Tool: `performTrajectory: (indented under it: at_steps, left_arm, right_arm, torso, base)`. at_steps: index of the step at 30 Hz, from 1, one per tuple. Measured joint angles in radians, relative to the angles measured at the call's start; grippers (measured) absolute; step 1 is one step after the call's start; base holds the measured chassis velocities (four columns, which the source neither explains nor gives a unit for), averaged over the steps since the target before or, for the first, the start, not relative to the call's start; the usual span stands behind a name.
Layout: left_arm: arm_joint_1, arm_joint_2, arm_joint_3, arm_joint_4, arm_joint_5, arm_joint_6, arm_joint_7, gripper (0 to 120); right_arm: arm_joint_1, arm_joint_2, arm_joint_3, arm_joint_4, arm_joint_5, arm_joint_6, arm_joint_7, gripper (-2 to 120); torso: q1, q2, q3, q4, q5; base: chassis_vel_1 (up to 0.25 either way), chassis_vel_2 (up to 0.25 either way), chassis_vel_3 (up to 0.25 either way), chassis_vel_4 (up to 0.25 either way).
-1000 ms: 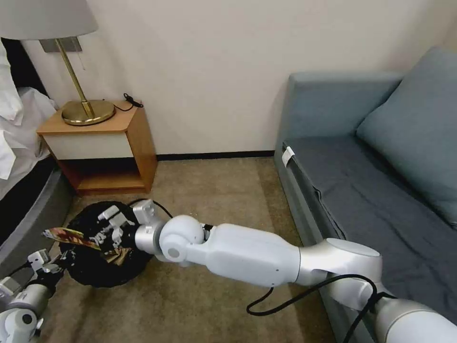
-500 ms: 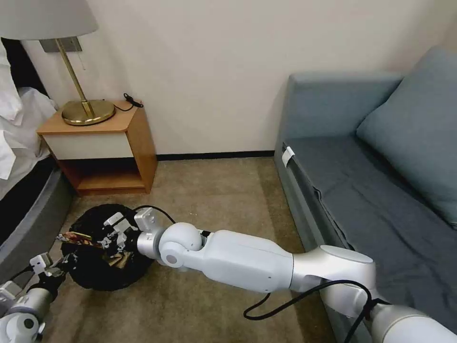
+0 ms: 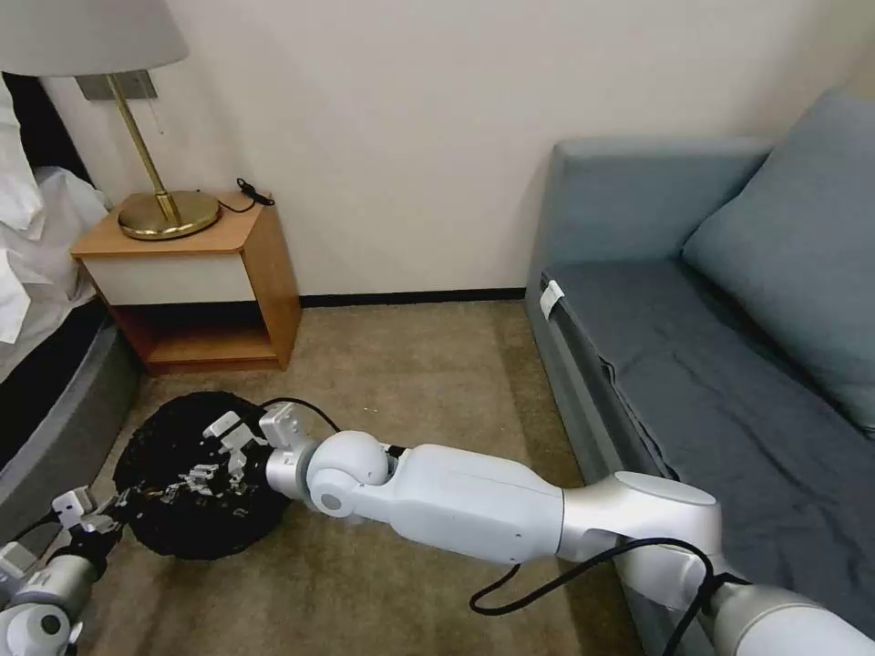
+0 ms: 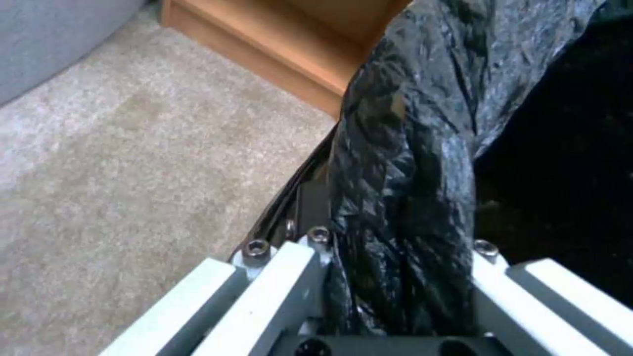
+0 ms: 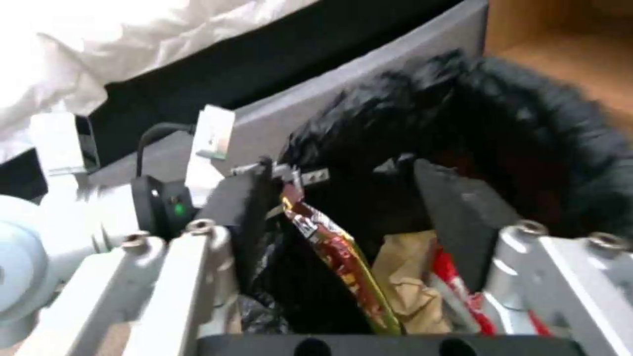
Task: Pick up the trash bin, then pick up the garbage on the floor and place it into the trash bin.
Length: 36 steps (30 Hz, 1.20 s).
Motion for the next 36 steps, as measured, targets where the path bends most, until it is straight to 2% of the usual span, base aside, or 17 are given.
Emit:
performTrajectory:
  at_steps: [2, 3, 5, 6, 8, 10, 11, 13, 20, 26, 34, 36]
  left_arm:
    - [0.003, -0.001, 0.000, -0.007, -0.011, 0.014, -0.027, 2]
    - [0.003, -0.001, 0.000, -0.007, -0.011, 0.014, -0.027, 2]
    - [0.005, -0.001, 0.004, -0.016, -0.029, 0.039, -0.071, 2]
    - [0.005, -0.001, 0.004, -0.016, -0.029, 0.039, -0.071, 2]
    - [0.003, 0.008, 0.011, -0.022, -0.061, 0.080, -0.149, 2]
    - [0.003, 0.013, 0.013, -0.022, -0.072, 0.094, -0.168, 2]
    - [0.005, 0.024, 0.016, -0.023, -0.093, 0.115, -0.194, 2]
    - [0.007, 0.035, 0.016, -0.022, -0.127, 0.139, -0.229, 2]
    - [0.017, 0.046, 0.012, -0.026, -0.208, 0.188, -0.297, 2]
    - [0.011, 0.041, 0.019, -0.028, -0.218, 0.206, -0.352, 2]
    - [0.009, 0.032, 0.013, -0.027, -0.212, 0.215, -0.375, 1]
    - [0.007, 0.028, 0.012, -0.027, -0.207, 0.215, -0.377, 1]
  right_arm:
    - [0.017, -0.026, 0.004, 0.036, 0.018, 0.000, 0.012, 70]
    - [0.017, -0.026, 0.004, 0.036, 0.018, 0.000, 0.012, 70]
    - [0.034, -0.064, 0.008, 0.094, 0.044, 0.000, 0.028, 80]
    - [0.034, -0.064, 0.008, 0.094, 0.044, 0.000, 0.028, 80]
    - [0.054, -0.116, 0.019, 0.200, 0.092, 0.000, 0.059, 92]
    - [0.059, -0.132, 0.022, 0.238, 0.109, 0.000, 0.072, 95]
    - [0.069, -0.158, 0.027, 0.304, 0.135, 0.001, 0.087, 99]
    - [0.082, -0.186, 0.031, 0.369, 0.158, 0.001, 0.099, 99]
    - [0.091, -0.226, 0.044, 0.446, 0.180, 0.002, 0.108, 100]
    - [0.079, -0.256, 0.063, 0.473, 0.174, 0.005, 0.107, 100]
    - [0.057, -0.284, 0.085, 0.494, 0.152, 0.005, 0.105, 100]
    - [0.041, -0.306, 0.108, 0.512, 0.131, 0.011, 0.131, 100]
  torso:
    - [0.000, 0.000, 0.000, -0.0001, 0.0000]
    - [0.000, 0.000, 0.000, -0.0001, 0.0000]
    - [0.000, 0.000, 0.000, -0.0001, 0.0000]
    - [0.000, 0.000, 0.000, -0.0001, 0.0000]
    - [0.000, 0.000, 0.000, -0.0001, 0.0000]
    - [0.000, 0.000, 0.000, -0.0001, 0.0000]
    - [0.000, 0.000, 0.000, -0.0001, 0.0001]
    - [0.000, 0.000, 0.000, -0.0001, 0.0001]
    - [0.000, 0.000, 0.000, -0.0001, 0.0002]
    - [0.000, 0.000, 0.000, 0.0000, 0.0007]
    - [0.000, 0.000, 0.000, 0.0002, 0.0004]
    - [0.000, 0.000, 0.000, -0.0001, 0.0004]
  base:
    - [0.000, 0.000, 0.000, 0.000]
    - [0.000, 0.000, 0.000, 0.000]
    - [0.000, 0.000, 0.000, 0.000]
    - [0.000, 0.000, 0.000, 0.000]
    - [0.000, 0.000, 0.000, 0.000]
    - [0.000, 0.000, 0.000, 0.000]
    - [0.000, 0.000, 0.000, 0.000]
    - [0.000, 0.000, 0.000, 0.000]
    - [0.000, 0.000, 0.000, 0.000]
    - [0.000, 0.000, 0.000, 0.000]
    - [0.000, 0.000, 0.000, 0.000]
    - [0.000, 0.000, 0.000, 0.000]
